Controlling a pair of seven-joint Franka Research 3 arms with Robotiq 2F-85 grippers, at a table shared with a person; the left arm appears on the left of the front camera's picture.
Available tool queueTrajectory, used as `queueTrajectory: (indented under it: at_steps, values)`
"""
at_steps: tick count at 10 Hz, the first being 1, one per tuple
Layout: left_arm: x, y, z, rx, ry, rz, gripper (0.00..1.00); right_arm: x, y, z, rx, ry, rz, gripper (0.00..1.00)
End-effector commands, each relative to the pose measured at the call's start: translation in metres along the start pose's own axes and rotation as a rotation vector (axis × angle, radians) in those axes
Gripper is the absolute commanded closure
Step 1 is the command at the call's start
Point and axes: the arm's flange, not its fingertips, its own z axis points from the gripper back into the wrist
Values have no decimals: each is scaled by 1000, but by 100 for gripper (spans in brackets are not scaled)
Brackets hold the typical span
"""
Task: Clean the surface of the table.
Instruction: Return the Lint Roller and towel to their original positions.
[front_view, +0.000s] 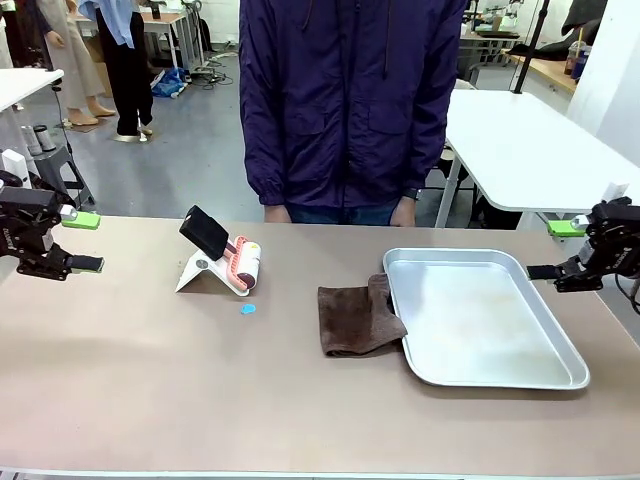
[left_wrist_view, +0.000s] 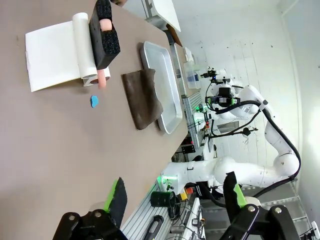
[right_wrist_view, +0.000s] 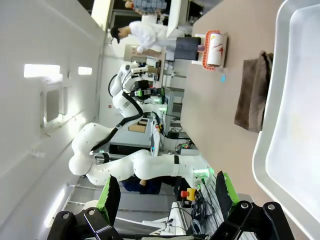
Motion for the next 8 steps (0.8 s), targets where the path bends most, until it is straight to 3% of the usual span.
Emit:
queueTrajectory:
  at_steps: [1,8]
  values:
    - [0,-2,1,-1,0,-7,0,-1,1,1,5,3,1,0]
    - [0,-2,1,-1,0,-7,0,-1,1,1,5,3,1,0]
